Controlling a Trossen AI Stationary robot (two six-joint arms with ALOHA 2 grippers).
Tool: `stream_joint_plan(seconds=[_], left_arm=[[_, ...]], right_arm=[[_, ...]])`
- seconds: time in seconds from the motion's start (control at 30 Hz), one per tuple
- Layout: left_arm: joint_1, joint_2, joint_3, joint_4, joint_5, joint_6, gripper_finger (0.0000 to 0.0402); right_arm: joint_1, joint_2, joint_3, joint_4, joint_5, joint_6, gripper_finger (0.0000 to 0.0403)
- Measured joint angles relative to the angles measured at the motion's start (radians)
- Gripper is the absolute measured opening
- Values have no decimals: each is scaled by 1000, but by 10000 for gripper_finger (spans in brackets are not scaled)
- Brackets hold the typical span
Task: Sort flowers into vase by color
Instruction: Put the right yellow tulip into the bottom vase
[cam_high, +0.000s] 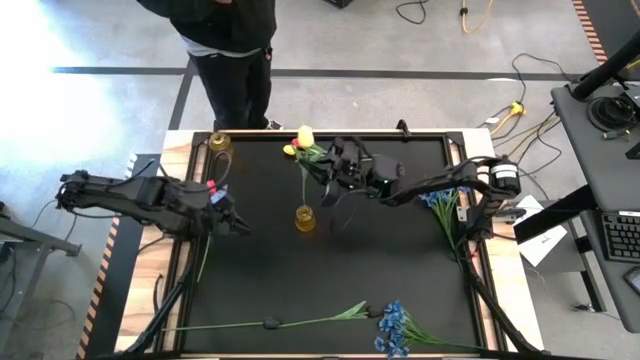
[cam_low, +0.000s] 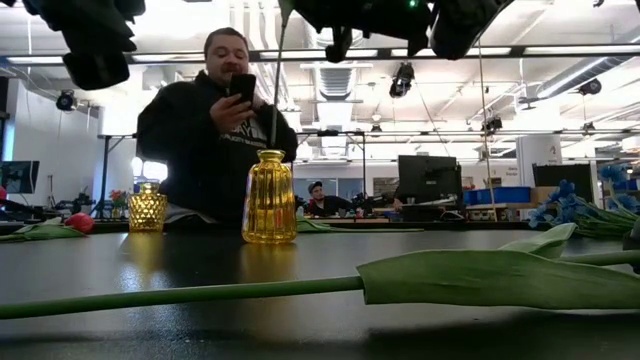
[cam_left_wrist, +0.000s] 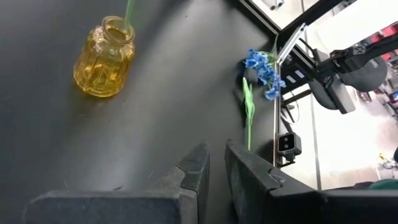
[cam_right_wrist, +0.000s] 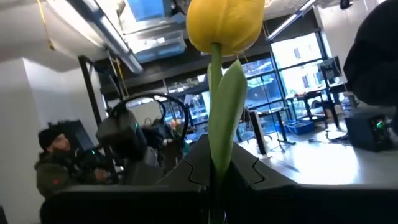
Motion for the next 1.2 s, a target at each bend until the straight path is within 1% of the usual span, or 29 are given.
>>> stream_joint_plan(seconds=[0.17,0.37,0.47,0.63,0.77,0.87,0.97,1.07,1.2], left_arm=[[0,16,0,0,10,0,42],[0,2,0,-4,34,-12,42],[0,-9,0,-40,34,-14,42],[0,-12,-1,-94,35,-14,42],[0,-7,-2,-97,34,1,42],[0,-4,-2,-97,32,8,42],[0,-4,-2,-97,31,17,42],[0,-10,-2,-97,30,24,42],[0,-25,-2,-102,28,27,42]], right_arm=[[1,35,0,-5,1,-34,12],[1,33,-1,0,1,-58,12],[1,33,-1,-12,1,-74,12],[4,33,-1,-105,1,-74,12],[10,33,-1,-196,1,-74,13],[14,33,0,-284,1,-66,13],[17,30,43,-451,-1,-44,27],[24,28,126,-670,-2,-41,60],[33,27,252,-1011,-9,-47,120]])
